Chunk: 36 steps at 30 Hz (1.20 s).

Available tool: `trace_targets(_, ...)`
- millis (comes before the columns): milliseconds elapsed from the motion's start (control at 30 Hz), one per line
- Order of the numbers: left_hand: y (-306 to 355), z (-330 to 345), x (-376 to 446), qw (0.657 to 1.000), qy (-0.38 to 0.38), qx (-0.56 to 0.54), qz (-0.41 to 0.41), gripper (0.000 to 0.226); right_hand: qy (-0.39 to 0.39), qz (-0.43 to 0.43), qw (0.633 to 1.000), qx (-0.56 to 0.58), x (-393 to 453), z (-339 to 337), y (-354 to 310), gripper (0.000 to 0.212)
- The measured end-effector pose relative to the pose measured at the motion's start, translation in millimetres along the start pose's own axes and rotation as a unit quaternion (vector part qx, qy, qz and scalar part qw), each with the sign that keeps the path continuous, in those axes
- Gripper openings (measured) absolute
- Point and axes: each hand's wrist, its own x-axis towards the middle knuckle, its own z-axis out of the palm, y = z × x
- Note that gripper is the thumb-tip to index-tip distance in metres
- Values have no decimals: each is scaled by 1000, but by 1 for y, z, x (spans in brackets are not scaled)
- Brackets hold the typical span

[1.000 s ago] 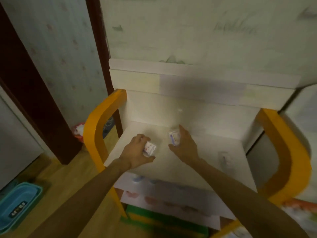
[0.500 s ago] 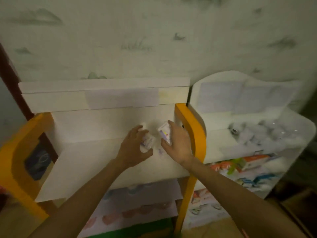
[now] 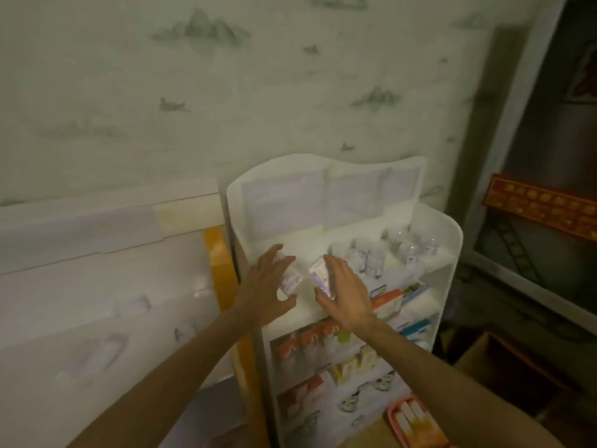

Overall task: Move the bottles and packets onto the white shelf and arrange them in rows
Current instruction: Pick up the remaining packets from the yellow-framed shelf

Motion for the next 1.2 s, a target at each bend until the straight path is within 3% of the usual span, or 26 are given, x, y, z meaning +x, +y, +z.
trace_targets(300,51,96,36,968,-220,33,-114,84,-65,41,997,6,-13,-8,124,70)
trace_targets(567,22,121,60,944,-262,84,-182,73,-181,1,983,1,14,37,154,68)
trace_targets(867,-50,169,113,915,-314,111,-228,76,-136,-30,989,51,95,112,157,35)
trace_targets(1033,-91,189,134,911,-301,91,-267,77,-165,15,984,72,144,160,157,29)
trace_targets(1200,-93,212,140,906,-319,77,-265,63,-237,67,965,88,144,196,159,19)
